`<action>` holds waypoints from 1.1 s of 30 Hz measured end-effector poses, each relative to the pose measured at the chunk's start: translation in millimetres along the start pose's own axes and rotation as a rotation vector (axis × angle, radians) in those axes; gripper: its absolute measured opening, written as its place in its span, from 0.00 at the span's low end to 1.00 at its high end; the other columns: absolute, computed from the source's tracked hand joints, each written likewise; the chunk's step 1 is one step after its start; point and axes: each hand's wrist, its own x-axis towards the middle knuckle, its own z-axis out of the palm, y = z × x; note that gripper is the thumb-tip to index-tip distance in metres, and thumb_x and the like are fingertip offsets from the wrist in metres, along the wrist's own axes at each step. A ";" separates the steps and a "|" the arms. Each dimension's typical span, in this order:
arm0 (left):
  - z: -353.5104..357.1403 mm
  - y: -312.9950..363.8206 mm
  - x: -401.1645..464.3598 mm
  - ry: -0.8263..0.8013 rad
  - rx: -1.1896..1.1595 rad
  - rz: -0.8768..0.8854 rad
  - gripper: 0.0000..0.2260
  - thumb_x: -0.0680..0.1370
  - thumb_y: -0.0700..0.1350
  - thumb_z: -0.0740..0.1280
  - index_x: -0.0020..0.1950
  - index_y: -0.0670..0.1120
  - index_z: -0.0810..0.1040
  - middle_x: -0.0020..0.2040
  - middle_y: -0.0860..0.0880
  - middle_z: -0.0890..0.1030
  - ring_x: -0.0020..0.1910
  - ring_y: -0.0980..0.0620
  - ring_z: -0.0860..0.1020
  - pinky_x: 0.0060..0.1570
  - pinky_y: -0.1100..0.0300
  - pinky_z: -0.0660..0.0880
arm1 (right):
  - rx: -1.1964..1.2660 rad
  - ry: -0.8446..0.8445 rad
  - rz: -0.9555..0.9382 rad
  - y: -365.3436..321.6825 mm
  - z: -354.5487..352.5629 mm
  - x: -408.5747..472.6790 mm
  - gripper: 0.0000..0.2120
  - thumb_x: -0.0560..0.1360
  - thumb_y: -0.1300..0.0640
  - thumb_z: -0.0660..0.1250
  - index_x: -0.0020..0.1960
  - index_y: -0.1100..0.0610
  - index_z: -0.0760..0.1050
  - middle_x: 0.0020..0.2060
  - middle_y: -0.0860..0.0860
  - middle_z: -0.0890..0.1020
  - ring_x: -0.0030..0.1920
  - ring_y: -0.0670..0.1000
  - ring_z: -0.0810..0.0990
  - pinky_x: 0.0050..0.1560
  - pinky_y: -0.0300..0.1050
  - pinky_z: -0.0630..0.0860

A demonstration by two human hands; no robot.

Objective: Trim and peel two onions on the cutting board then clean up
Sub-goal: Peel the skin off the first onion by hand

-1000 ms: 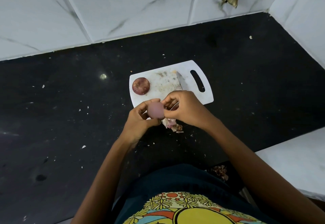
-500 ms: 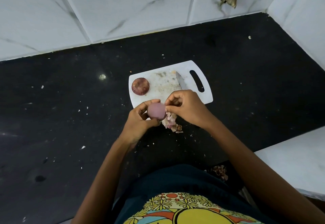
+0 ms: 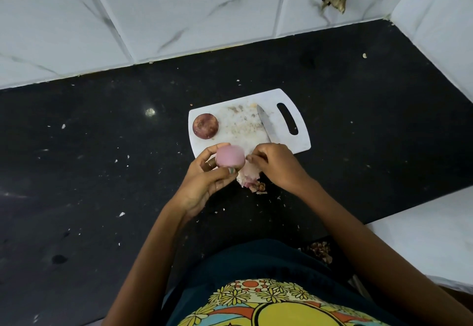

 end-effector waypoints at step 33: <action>-6.2 -5.9 3.4 -0.080 0.125 0.030 0.38 0.57 0.64 0.80 0.61 0.49 0.74 0.54 0.43 0.84 0.58 0.43 0.81 0.61 0.47 0.76 | 0.415 0.058 -0.028 -37.5 -25.7 -2.1 0.05 0.70 0.64 0.72 0.46 0.60 0.83 0.37 0.48 0.84 0.37 0.46 0.84 0.40 0.41 0.82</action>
